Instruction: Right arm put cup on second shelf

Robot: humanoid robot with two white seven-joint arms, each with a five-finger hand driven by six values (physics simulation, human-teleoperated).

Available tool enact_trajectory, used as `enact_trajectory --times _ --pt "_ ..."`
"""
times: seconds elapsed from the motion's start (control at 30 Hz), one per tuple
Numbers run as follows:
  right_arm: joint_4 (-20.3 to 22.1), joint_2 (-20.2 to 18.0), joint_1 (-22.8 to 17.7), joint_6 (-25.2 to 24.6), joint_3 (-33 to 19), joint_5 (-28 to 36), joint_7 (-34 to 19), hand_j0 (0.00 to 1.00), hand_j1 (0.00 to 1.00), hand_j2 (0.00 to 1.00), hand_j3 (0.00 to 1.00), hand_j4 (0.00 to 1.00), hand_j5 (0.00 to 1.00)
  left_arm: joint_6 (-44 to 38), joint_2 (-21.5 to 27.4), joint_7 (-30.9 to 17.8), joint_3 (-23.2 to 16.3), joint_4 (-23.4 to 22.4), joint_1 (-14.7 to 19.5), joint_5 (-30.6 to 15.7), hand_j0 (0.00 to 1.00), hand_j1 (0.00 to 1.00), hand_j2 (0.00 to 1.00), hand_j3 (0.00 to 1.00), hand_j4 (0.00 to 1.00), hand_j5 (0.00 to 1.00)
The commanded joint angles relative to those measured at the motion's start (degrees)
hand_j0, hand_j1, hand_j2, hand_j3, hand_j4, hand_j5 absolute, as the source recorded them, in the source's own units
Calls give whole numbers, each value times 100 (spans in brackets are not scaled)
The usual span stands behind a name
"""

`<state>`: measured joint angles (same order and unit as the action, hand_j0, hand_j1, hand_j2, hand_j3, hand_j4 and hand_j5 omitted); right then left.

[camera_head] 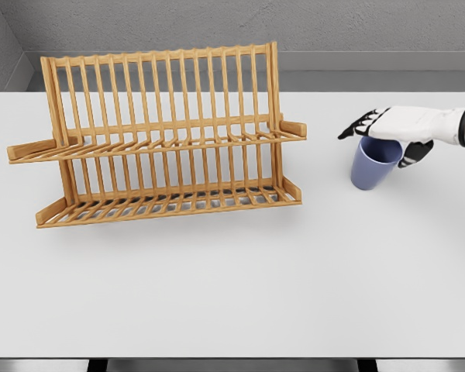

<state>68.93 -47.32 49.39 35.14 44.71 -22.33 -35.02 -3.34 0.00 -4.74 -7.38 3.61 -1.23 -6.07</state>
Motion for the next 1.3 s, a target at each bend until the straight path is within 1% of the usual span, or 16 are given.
enact_trajectory --times 0.0,0.27,0.3,0.33,0.37,0.43,0.63,1.2,1.27 --pt "-11 4 0 -14 11 27 2 100 100 100 100 100 100 0 0 -1 0 -1 0 0 100 100 100 100 100 100" --pt "-11 4 9 -14 134 27 2 100 100 100 100 100 100 0 0 -1 0 -1 0 0 100 100 100 100 100 100" --pt "-11 4 9 -14 134 27 2 92 92 92 92 92 92 0 0 -1 0 -1 0 0 100 100 100 100 100 100" --pt "-11 4 9 -14 134 27 2 78 78 78 78 78 78 0 0 -1 0 -1 0 0 100 100 100 100 100 100" --pt "-11 4 9 -14 134 27 2 73 73 73 73 73 73 0 0 -1 0 -1 0 0 100 100 100 100 100 100" --pt "-11 4 9 -14 134 27 2 72 72 72 72 72 72 0 0 -1 0 -1 0 0 100 100 100 100 100 100" --pt "-3 -14 26 -14 126 27 2 72 72 72 72 72 72 0 0 -1 0 -1 0 0 100 100 100 100 100 100" --pt "68 -23 308 -14 46 9 2 72 72 72 72 72 72 0 0 -1 0 -1 0 0 100 100 100 100 100 100" --pt "68 -14 299 -14 -68 9 2 72 72 72 72 72 72 0 0 -1 0 -1 0 0 100 100 100 100 100 100"
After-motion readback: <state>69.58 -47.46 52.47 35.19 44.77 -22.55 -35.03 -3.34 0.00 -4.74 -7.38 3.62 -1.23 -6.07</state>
